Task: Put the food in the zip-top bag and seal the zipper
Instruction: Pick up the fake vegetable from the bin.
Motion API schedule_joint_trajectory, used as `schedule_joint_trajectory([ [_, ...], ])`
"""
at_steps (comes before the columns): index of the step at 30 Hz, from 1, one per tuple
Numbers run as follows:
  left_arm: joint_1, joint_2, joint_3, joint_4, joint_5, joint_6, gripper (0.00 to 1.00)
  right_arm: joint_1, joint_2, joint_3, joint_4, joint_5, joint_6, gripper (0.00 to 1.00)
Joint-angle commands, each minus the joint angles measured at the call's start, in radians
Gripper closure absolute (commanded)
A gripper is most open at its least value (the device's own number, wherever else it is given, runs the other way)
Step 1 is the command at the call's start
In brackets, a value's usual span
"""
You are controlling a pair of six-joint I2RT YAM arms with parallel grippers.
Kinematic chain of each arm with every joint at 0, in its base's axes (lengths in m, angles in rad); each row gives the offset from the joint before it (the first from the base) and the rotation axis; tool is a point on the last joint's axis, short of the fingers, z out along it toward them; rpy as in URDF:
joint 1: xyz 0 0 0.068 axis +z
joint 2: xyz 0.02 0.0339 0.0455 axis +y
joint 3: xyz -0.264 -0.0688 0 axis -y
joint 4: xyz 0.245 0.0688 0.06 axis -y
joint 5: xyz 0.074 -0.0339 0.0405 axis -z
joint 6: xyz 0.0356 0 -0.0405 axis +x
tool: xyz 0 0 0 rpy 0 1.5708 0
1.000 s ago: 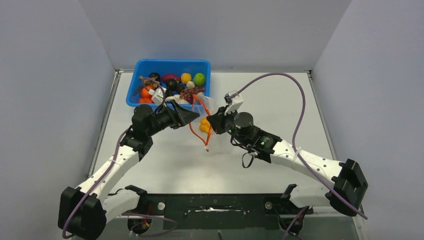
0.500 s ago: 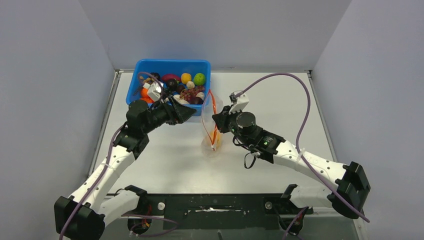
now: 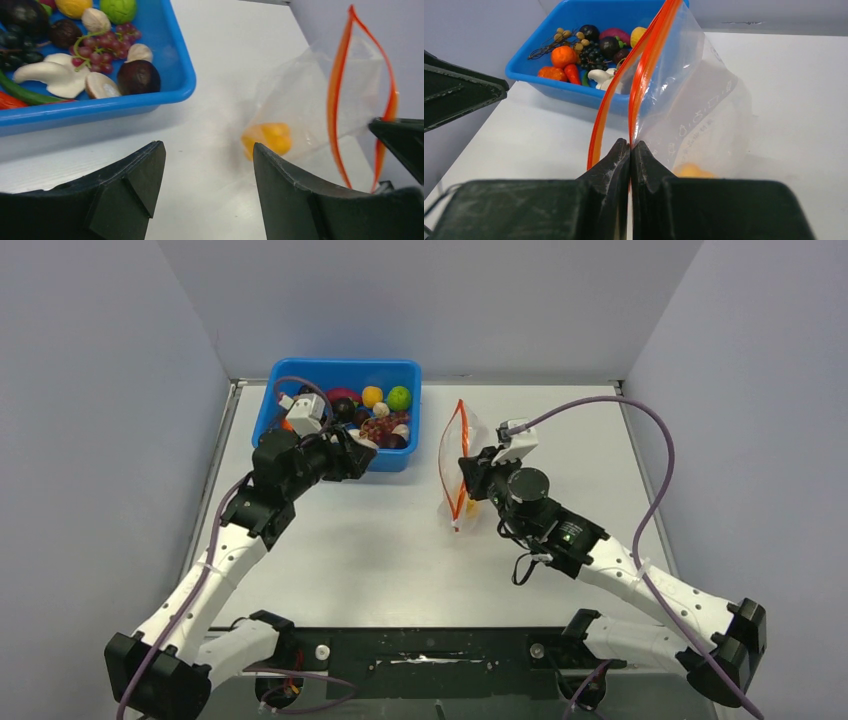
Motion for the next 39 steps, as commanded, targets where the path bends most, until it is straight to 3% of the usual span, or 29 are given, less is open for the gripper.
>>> schedule_joint_trajectory([
  [1,0.005,0.033,0.098,-0.03,-0.156,0.174,0.36,-0.006,-0.043,-0.011,0.025,0.019,-0.068,1.0],
  [15,0.106,0.292,0.325,-0.175,-0.399,0.613,0.36,-0.015,-0.076,-0.051,0.016,-0.083,-0.078,1.0],
  [22,0.193,0.404,0.419,-0.229,-0.38,0.743,0.35,-0.022,-0.09,-0.043,0.007,-0.121,-0.107,1.0],
  [29,0.267,0.535,0.46,-0.182,-0.463,0.908,0.44,-0.024,-0.1,-0.046,0.02,-0.168,-0.13,1.0],
  [32,0.294,0.569,0.477,-0.125,-0.477,0.918,0.53,-0.024,-0.091,-0.021,-0.009,-0.178,-0.124,1.0],
  [39,0.318,0.675,0.54,-0.086,-0.553,0.994,0.6,-0.023,-0.092,-0.009,0.002,-0.192,-0.131,1.0],
])
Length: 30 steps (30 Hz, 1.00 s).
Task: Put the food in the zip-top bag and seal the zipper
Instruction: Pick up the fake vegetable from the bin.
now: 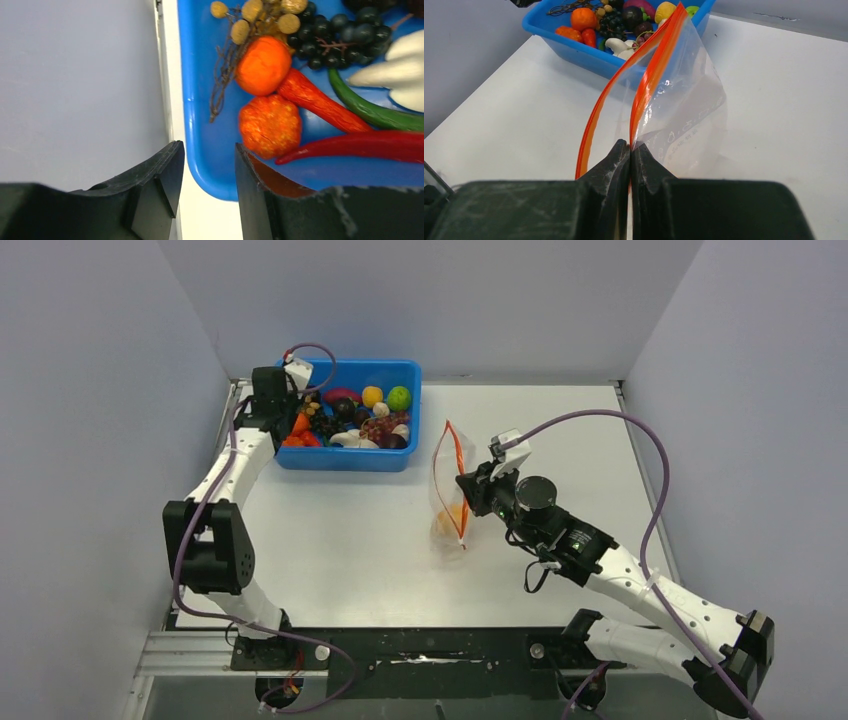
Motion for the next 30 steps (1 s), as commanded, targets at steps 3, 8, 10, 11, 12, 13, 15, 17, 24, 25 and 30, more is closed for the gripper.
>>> schedule_joint_trajectory([
  [3,0.012,0.074,0.105,0.103,-0.051,0.097,0.61,-0.004,-0.002,0.053,0.053,-0.025,-0.013,1.0],
  [8,0.016,0.155,0.181,0.074,-0.053,0.113,0.61,0.0,0.009,0.075,0.036,-0.039,-0.006,1.0],
  [10,0.015,0.189,0.206,0.062,-0.064,0.126,0.61,0.0,0.016,0.083,0.028,-0.037,0.001,1.0],
  [11,0.017,0.197,0.203,0.079,-0.078,0.14,0.61,0.001,0.019,0.087,0.024,-0.038,0.004,1.0],
  [12,0.019,0.208,0.199,0.096,-0.097,0.157,0.61,0.003,0.02,0.092,0.017,-0.042,0.007,1.0],
  [13,0.02,0.225,0.202,0.105,-0.117,0.173,0.61,0.003,0.019,0.095,0.013,-0.046,0.01,1.0],
  [15,0.02,0.262,0.237,0.099,-0.123,0.182,0.62,0.004,0.016,0.095,0.008,-0.05,0.016,1.0],
  [17,0.02,0.297,0.27,0.077,-0.106,0.177,0.62,0.004,0.011,0.092,0.006,-0.048,0.016,1.0],
  [24,0.019,0.374,0.315,0.045,-0.088,0.172,0.63,0.005,-0.004,0.089,0.002,-0.034,-0.002,1.0],
  [25,0.019,0.38,0.317,0.043,-0.09,0.171,0.63,0.004,-0.006,0.088,0.003,-0.031,-0.004,1.0],
  [30,0.02,0.4,0.317,0.075,-0.11,0.182,0.63,0.003,-0.009,0.085,0.006,-0.024,-0.012,1.0],
])
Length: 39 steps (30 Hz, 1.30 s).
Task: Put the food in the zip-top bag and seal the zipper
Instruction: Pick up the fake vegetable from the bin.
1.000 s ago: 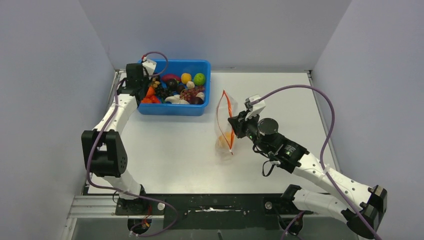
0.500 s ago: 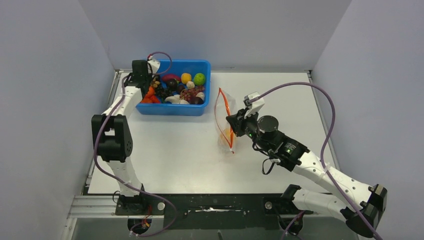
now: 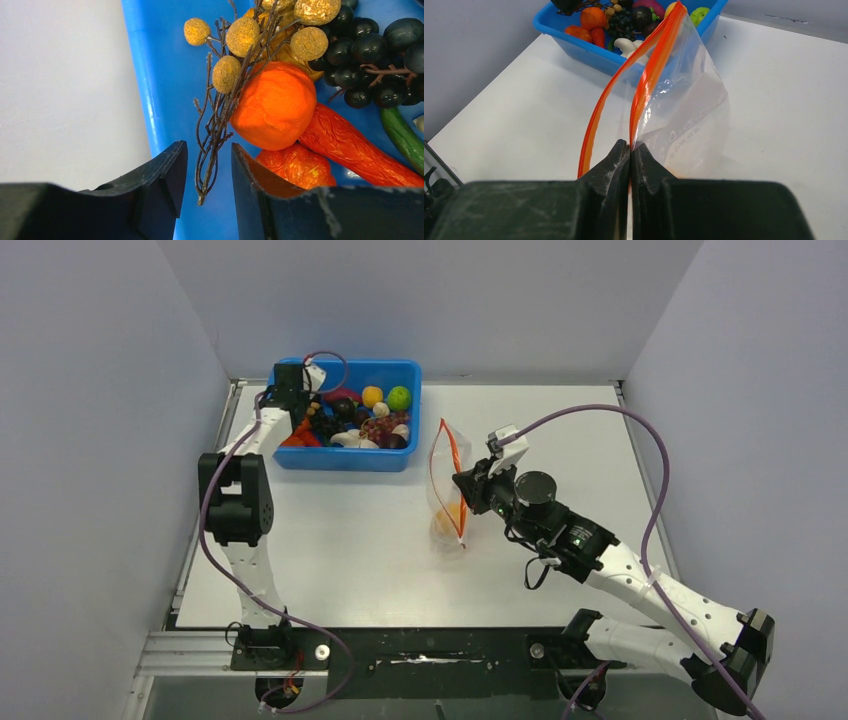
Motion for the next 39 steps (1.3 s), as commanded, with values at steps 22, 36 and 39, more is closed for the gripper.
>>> schedule_joint_trajectory([
  [22,-0.041,0.11,0.155,0.028,-0.079,0.054,0.99,0.003,-0.077,0.01,0.032,0.053,-0.007,1.0],
  [36,-0.148,-0.028,0.179,-0.057,-0.195,-0.055,1.0,0.004,-0.122,-0.031,0.044,0.068,0.02,1.0],
  [39,-0.156,-0.082,0.17,-0.098,-0.174,-0.121,1.0,0.004,-0.133,-0.047,0.058,0.068,0.029,1.0],
])
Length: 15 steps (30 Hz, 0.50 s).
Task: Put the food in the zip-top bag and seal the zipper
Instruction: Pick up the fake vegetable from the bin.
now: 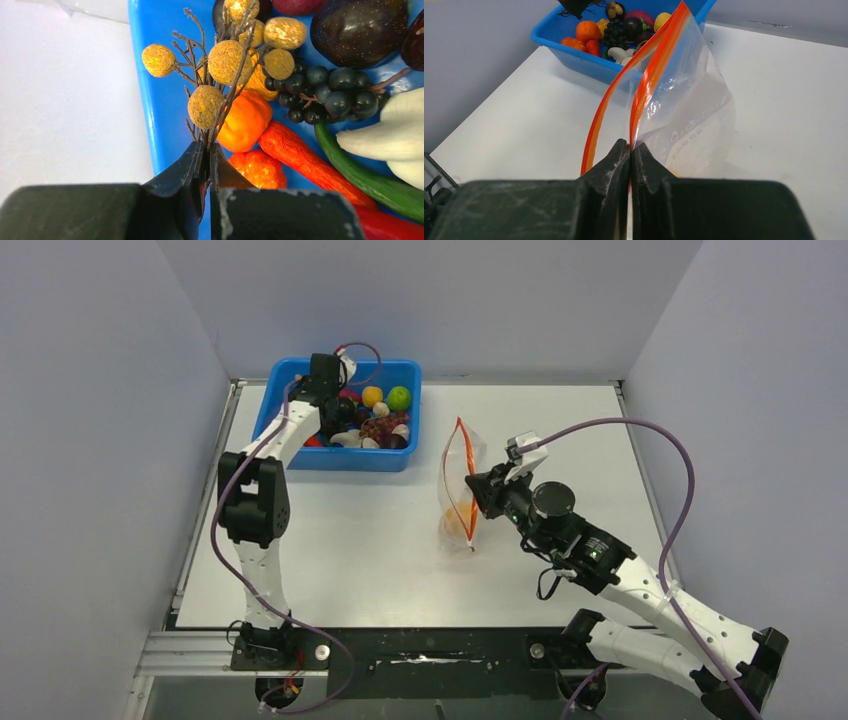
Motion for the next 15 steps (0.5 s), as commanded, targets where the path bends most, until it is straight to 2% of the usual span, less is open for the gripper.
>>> schedule_joint_trajectory([
  [1,-0.007,-0.149,0.04,-0.045,-0.012,-0.119,1.0,0.004,-0.031,-0.012,0.077,0.025,0.022,1.0],
  [6,-0.02,-0.266,-0.043,-0.018,0.069,-0.209,1.0,0.005,-0.03,-0.013,0.068,0.054,0.057,1.0],
  [11,-0.013,-0.43,-0.145,0.041,0.301,-0.378,1.0,0.007,-0.008,0.0,0.064,0.08,0.083,1.0],
  [15,-0.01,-0.561,-0.279,0.151,0.416,-0.496,1.0,0.01,0.003,0.007,0.075,0.091,0.115,1.0],
])
